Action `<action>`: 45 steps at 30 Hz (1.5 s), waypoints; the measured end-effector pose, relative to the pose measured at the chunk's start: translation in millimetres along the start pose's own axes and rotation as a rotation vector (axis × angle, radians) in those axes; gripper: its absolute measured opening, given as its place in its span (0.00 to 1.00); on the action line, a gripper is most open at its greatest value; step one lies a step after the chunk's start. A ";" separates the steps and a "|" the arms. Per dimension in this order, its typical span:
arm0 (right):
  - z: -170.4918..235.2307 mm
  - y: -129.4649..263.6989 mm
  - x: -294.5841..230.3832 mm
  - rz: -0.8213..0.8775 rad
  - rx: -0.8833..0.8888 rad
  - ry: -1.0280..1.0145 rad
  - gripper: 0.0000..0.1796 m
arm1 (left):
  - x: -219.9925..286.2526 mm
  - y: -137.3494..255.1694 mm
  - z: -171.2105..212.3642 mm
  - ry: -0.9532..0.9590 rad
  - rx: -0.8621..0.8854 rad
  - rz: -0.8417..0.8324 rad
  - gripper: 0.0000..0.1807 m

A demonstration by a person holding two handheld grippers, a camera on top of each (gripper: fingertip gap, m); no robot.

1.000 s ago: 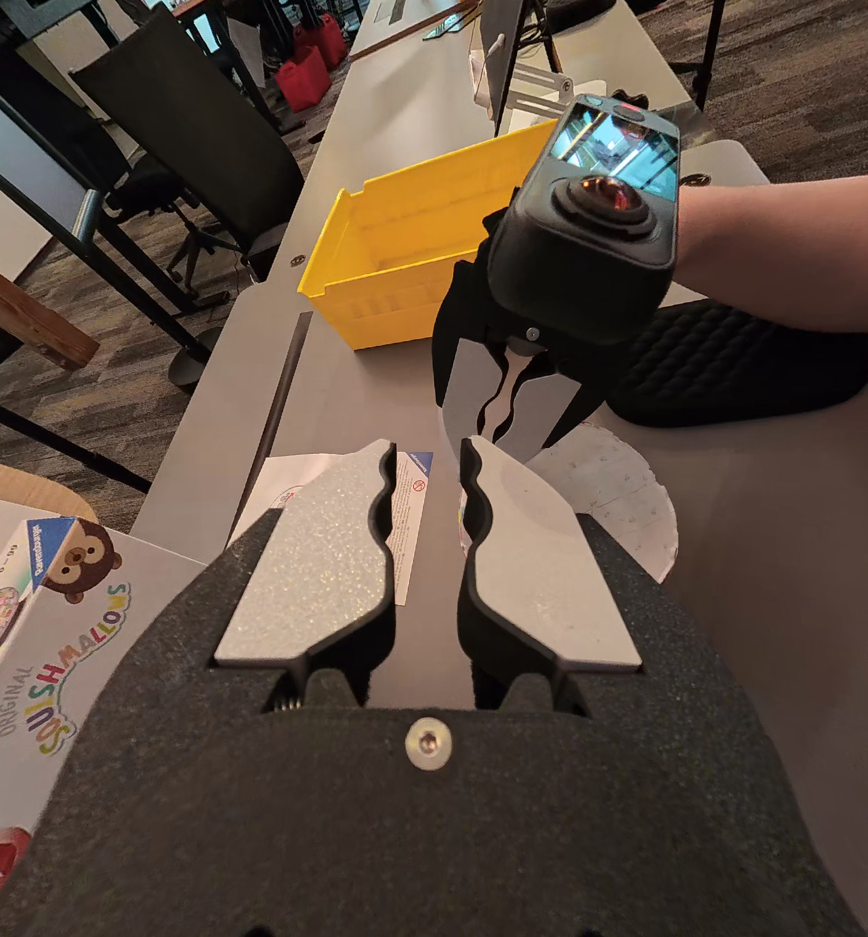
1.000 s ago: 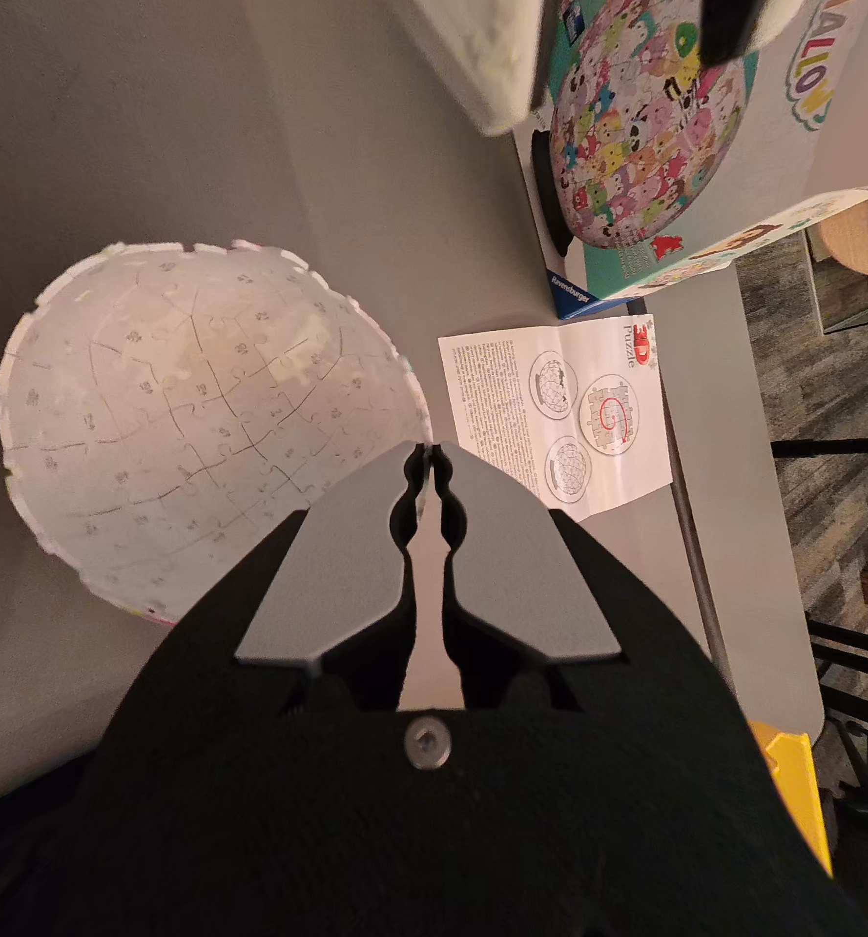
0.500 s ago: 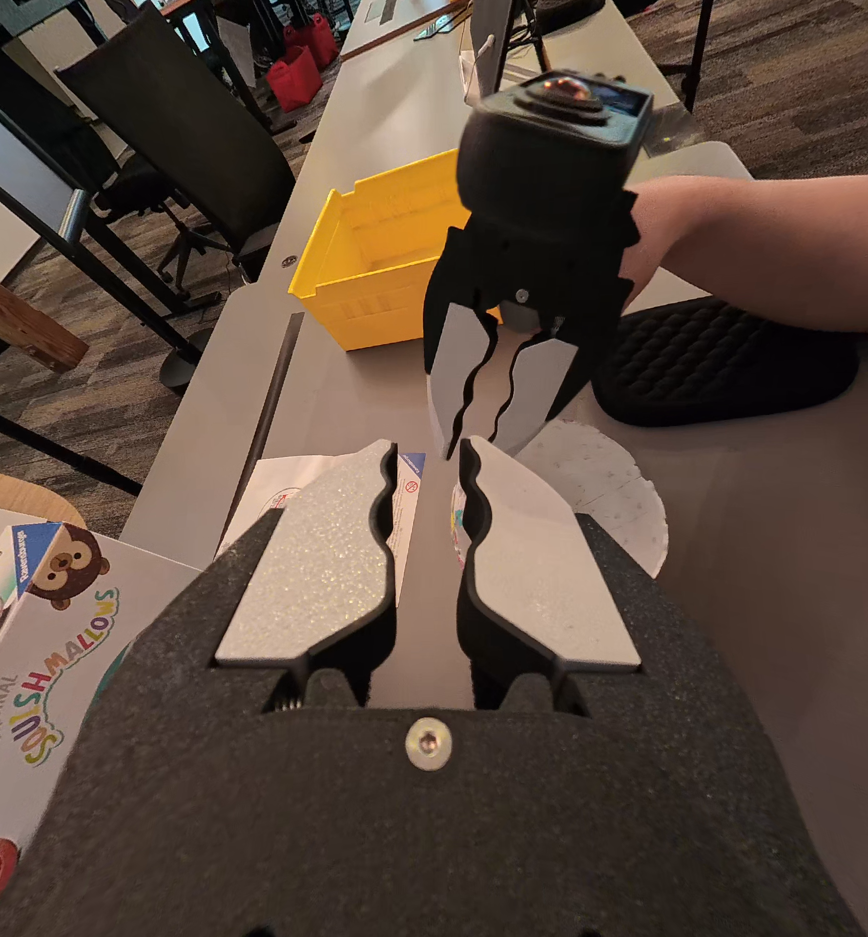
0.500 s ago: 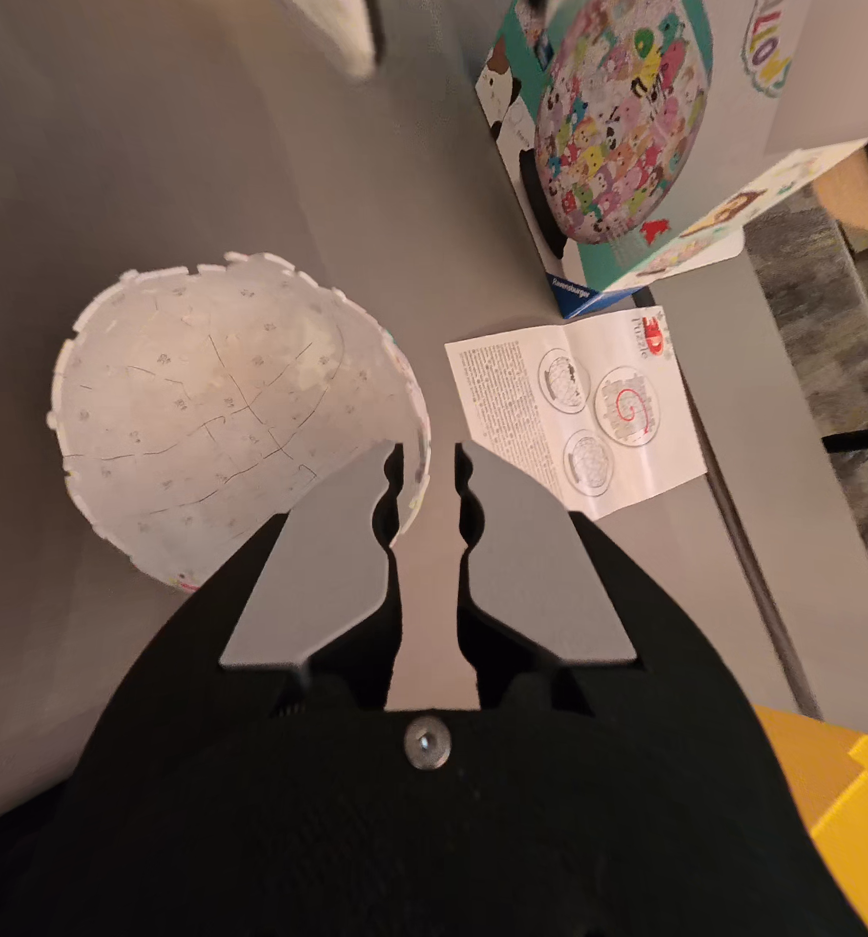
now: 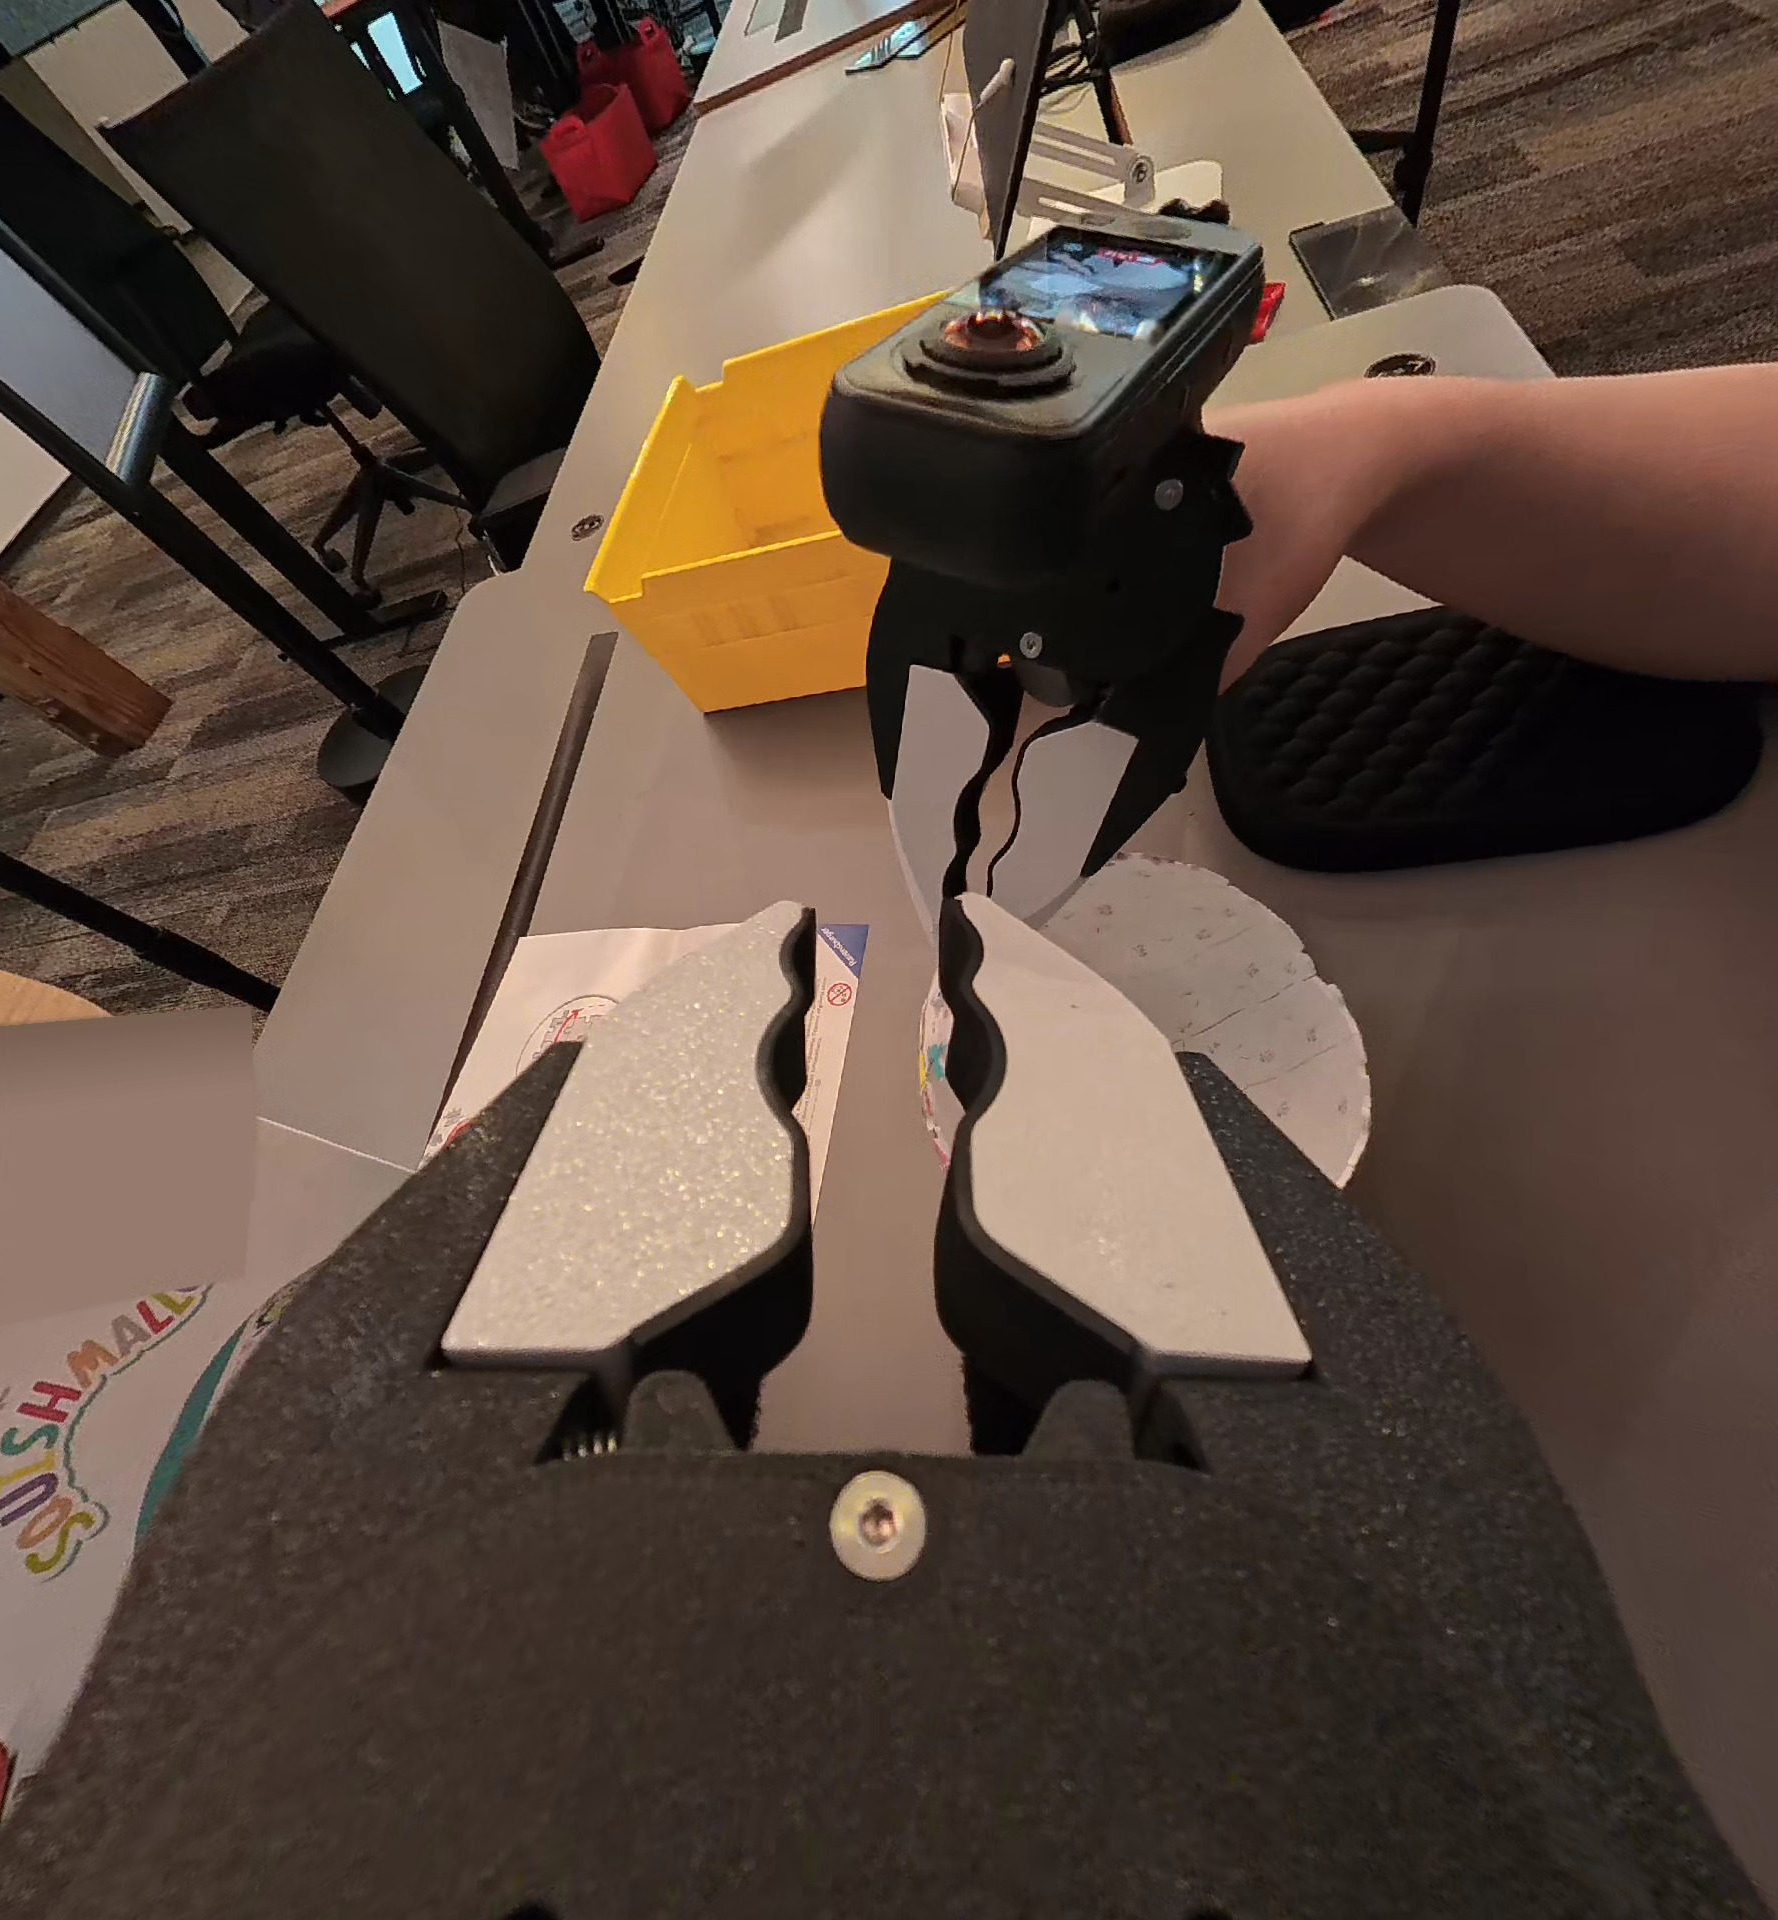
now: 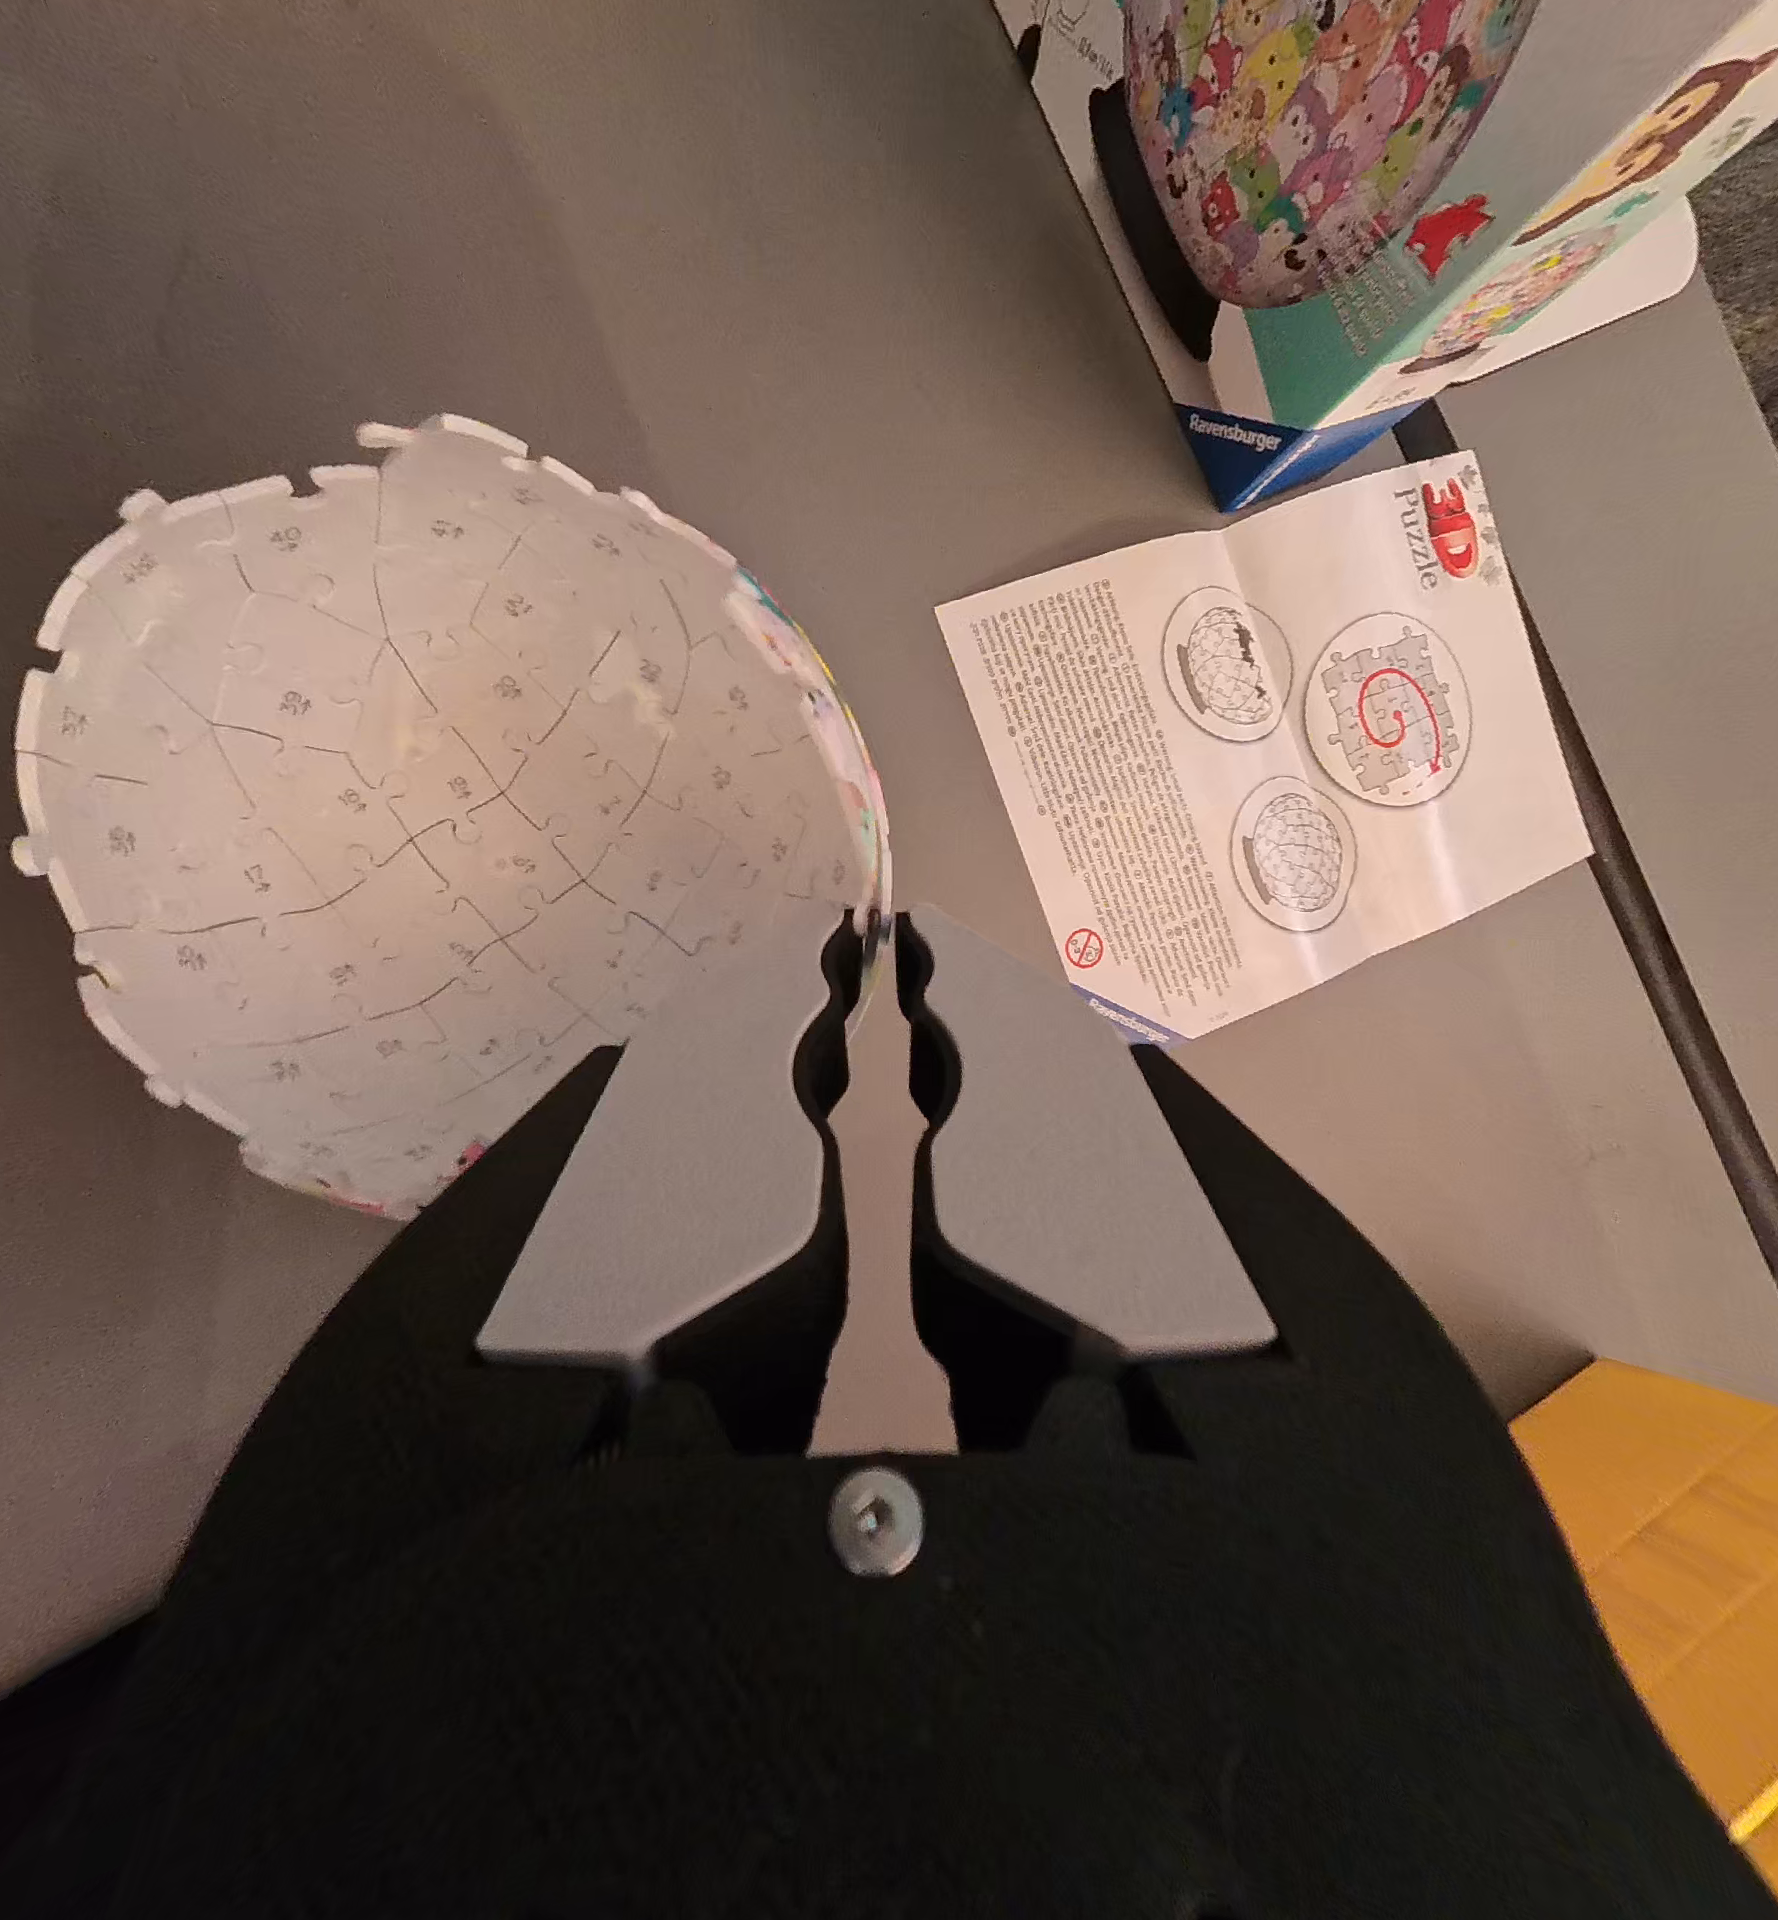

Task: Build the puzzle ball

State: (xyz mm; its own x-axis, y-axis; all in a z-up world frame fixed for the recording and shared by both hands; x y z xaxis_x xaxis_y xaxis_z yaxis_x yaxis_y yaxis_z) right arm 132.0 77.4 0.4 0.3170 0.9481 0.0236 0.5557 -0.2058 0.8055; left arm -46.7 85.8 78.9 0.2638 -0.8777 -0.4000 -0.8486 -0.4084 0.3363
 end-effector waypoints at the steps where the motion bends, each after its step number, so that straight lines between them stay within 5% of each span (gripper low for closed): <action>1: -0.1 -0.1 -0.1 0.006 -0.002 0.001 0.04 | 0.2 0.2 -0.3 0.000 0.002 0.001 0.12; 25: -2.5 -0.3 -2.0 0.042 0.009 -0.001 0.03 | 0.4 -0.5 0.5 0.005 -0.003 -0.006 0.12; 30: 1.0 21.3 -6.0 0.028 0.124 0.005 0.12 | -4.2 -1.5 5.0 0.041 -0.012 -0.004 0.13; 36: 17.1 30.7 3.6 -0.048 0.277 -0.057 0.09 | -3.0 -14.4 16.2 0.038 -0.068 0.025 0.16; 45: 22.6 11.4 5.9 -0.093 0.227 0.050 0.01 | -10.0 -33.0 43.4 0.086 -0.125 0.075 0.16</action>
State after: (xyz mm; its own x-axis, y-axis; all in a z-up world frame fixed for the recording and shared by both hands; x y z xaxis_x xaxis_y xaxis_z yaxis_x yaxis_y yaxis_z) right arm 157.6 75.2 -3.7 0.2212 0.9752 -0.0102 0.7411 -0.1613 0.6518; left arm -41.3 119.0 34.8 0.2451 -0.9229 -0.2970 -0.8049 -0.3645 0.4682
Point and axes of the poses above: each gripper's, where its closed fingertips meet, y back along the fingers, z out of its underside, x = y × z across the jaws, the point moved 10 cm from there along y, back along the fingers, and after that the axes turned 15 degrees about -z, right-handed, at the moved point
